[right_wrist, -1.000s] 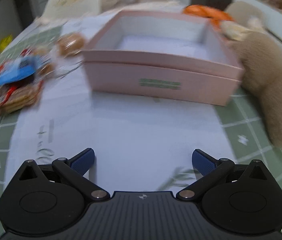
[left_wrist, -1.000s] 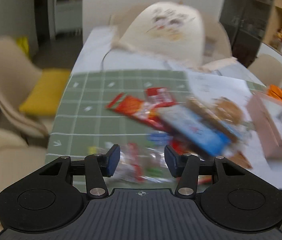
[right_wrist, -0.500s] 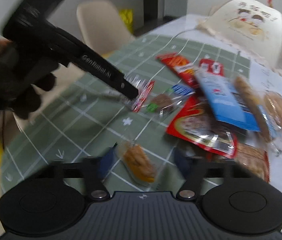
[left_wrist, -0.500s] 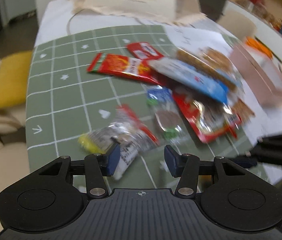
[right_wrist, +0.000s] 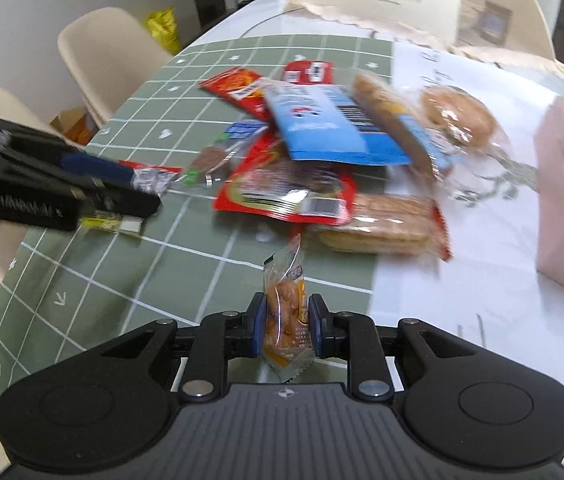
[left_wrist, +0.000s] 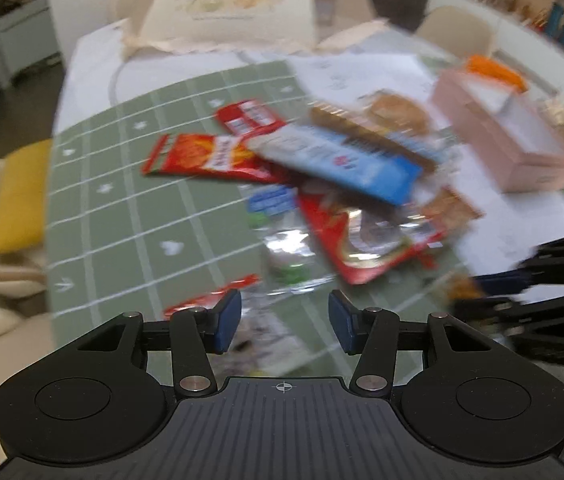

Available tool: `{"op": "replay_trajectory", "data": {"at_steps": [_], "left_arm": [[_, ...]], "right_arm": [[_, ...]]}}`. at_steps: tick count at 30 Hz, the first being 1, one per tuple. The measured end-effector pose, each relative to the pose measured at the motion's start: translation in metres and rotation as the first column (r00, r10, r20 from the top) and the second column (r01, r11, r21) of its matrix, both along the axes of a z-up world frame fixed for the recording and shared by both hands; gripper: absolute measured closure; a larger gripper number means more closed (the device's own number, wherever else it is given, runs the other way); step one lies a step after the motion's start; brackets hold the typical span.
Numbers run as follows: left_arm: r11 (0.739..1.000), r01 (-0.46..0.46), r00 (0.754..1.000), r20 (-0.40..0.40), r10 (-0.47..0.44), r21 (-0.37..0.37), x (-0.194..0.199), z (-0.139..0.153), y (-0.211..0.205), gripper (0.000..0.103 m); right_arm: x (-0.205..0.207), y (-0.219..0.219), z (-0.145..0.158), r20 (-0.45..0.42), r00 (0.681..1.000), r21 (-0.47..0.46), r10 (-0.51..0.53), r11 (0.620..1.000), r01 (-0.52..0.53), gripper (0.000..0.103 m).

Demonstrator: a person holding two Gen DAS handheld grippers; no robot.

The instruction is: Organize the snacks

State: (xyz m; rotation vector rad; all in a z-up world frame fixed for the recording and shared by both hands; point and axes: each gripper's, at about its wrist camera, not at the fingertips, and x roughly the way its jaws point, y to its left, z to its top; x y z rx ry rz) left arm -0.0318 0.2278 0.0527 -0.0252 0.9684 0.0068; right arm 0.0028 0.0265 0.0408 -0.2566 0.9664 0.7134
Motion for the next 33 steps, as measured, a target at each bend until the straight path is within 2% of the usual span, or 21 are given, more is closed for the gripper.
{"op": "replay_trajectory", "data": {"at_steps": [4,9,11,16,18,20,22,25,27,29,30,31,33], "left_arm": [[0.999,-0.036,0.997,-0.061,0.037,0.022,0.006,-0.011,-0.003,0.049],[0.995,-0.057,0.995,-0.075,0.063,0.079,0.009,-0.015,-0.013,0.049],[0.995,-0.076,0.994,-0.072,0.081,0.064,0.008,-0.015,-0.013,0.049],[0.997,-0.054,0.997,-0.050,0.051,-0.049,-0.001,-0.012,-0.017,0.045],[0.996,-0.064,0.998,-0.025,0.062,-0.063,-0.008,-0.007,-0.022,0.047],[0.992,-0.119,0.993,0.009,0.120,-0.045,-0.020,0.002,-0.023,0.047],[0.977,-0.207,0.978,0.023,0.209,-0.048,-0.031,0.008,-0.020,0.047],[0.951,-0.294,0.955,0.020,0.297,-0.098,-0.035,0.007,-0.006,0.049],[0.928,-0.349,0.937,-0.046,0.346,-0.127,-0.026,-0.002,0.003,0.049],[0.892,-0.401,0.916,-0.084,0.392,-0.209,-0.017,-0.008,0.009,0.049],[0.883,-0.409,0.912,-0.088,0.400,-0.230,-0.012,-0.011,0.008,0.048],[0.888,-0.408,0.913,-0.085,0.400,-0.212,-0.005,-0.012,0.005,0.048],[0.915,-0.386,0.922,-0.079,0.378,-0.119,0.008,-0.019,-0.007,0.044]], "right_arm": [[0.002,-0.011,0.003,0.004,1.000,0.012,-0.014,1.000,0.014,0.081],[0.005,-0.013,0.001,0.000,1.000,0.018,-0.016,1.000,0.016,0.081],[0.006,-0.012,-0.001,-0.001,1.000,0.019,-0.015,1.000,0.015,0.081],[0.006,-0.012,-0.002,0.004,1.000,0.019,-0.012,1.000,0.012,0.081],[0.004,-0.012,-0.002,0.017,1.000,0.012,-0.005,1.000,0.005,0.081],[0.003,-0.014,-0.002,0.031,1.000,0.000,-0.002,1.000,0.001,0.081],[0.001,-0.017,-0.002,0.037,0.999,-0.001,0.004,1.000,-0.004,0.080],[0.000,-0.023,-0.002,0.047,0.999,0.013,0.017,1.000,-0.018,0.071],[-0.001,-0.025,-0.001,0.050,0.998,0.026,0.025,0.999,-0.026,0.054],[-0.005,-0.024,0.003,0.062,0.998,0.025,0.028,0.999,-0.030,0.051],[-0.007,-0.024,0.007,0.073,0.997,0.022,0.032,0.999,-0.034,0.051],[-0.009,-0.024,0.009,0.080,0.996,0.021,0.035,0.999,-0.037,0.051],[-0.012,-0.023,0.015,0.096,0.994,0.020,0.044,0.999,-0.046,0.045]]}}
